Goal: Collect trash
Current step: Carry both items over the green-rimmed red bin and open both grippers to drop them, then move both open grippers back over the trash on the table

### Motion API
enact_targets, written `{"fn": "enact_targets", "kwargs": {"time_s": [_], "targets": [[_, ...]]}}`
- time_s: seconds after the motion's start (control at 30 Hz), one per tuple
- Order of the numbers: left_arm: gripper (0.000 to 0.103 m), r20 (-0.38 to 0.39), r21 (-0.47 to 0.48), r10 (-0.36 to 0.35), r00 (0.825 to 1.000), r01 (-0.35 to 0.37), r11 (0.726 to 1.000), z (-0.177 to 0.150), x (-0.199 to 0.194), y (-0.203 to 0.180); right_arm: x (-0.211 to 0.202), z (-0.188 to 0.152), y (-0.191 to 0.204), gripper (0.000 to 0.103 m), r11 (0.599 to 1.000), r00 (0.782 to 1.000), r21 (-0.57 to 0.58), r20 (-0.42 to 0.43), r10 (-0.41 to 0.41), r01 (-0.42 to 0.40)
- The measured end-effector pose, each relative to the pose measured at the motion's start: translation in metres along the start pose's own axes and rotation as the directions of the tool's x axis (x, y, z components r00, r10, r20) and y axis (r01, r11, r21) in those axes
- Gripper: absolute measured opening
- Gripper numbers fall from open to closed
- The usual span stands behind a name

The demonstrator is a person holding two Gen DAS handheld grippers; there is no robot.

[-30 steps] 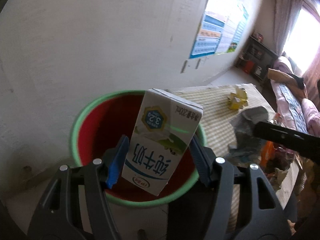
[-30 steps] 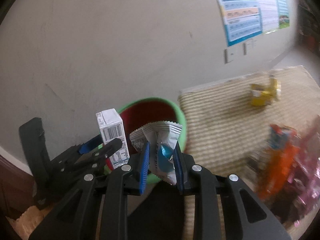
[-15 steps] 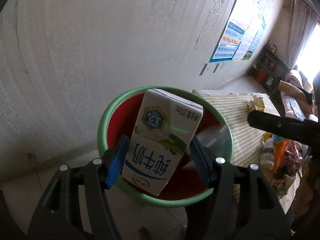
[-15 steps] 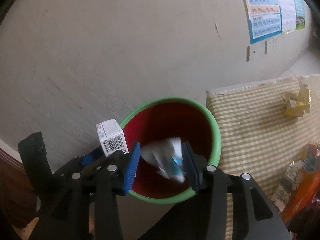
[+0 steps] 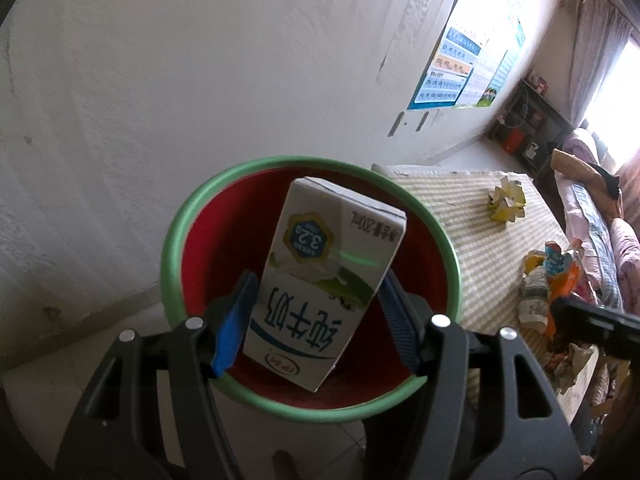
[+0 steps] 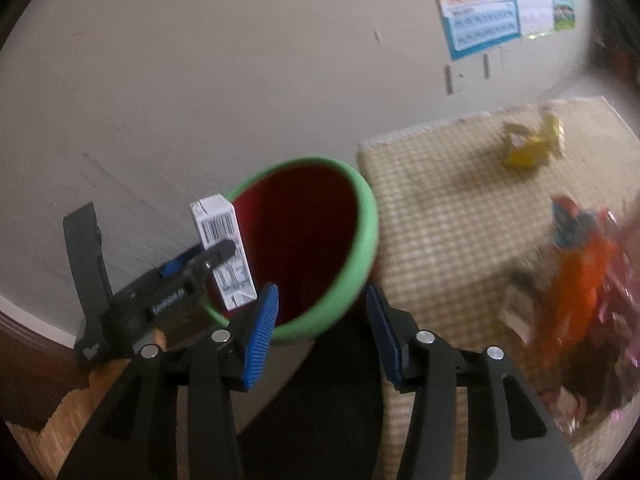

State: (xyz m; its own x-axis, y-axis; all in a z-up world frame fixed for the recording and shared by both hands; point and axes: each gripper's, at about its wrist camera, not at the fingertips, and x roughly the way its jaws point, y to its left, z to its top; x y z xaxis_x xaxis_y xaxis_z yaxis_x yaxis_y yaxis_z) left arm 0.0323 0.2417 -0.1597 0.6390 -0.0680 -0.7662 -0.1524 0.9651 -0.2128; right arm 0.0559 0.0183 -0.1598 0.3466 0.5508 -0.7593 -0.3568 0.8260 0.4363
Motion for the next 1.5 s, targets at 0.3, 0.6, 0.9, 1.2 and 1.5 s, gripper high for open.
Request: {"fn": "enact_targets", "kwargs": {"time_s": [0.3,0.6,0.9,1.2,1.5], "targets": [[0.064,-0.003,0.001,-0.010,1.000,0.010,1.000,0.002,-0.002,-0.010,-0.014,-0.004,-0.008,0.047,1.000,1.000,0.021,0.027,-0.010,0.009],[0.064,0.012,0.034,-0.020,1.000,0.020,0.999,0.005,-0.013,-0.030,-0.026,-0.012,-0.012,0.049,1.000,0.999,0.030,0.052,-0.002,0.001],[0.064,0.010,0.106,-0.089,0.996,0.087,0.991,0.005,-0.016,-0.083,-0.061,-0.020,-0.035,0.054,0.997,0.992,0.057,0.117,-0.056,0.050],[0.066,-0.061,0.202,-0.187,0.980,0.196,0.960,-0.010,-0.007,-0.162,-0.108,-0.031,-0.088,0.058,0.969,0.953,0.165,0.214,-0.215,0.182],[0.067,-0.137,0.315,-0.262,0.955,0.292,0.903,-0.020,0.023,-0.251,-0.145,-0.044,-0.148,0.058,0.923,0.922,0.324,0.250,-0.297,0.210]]}}
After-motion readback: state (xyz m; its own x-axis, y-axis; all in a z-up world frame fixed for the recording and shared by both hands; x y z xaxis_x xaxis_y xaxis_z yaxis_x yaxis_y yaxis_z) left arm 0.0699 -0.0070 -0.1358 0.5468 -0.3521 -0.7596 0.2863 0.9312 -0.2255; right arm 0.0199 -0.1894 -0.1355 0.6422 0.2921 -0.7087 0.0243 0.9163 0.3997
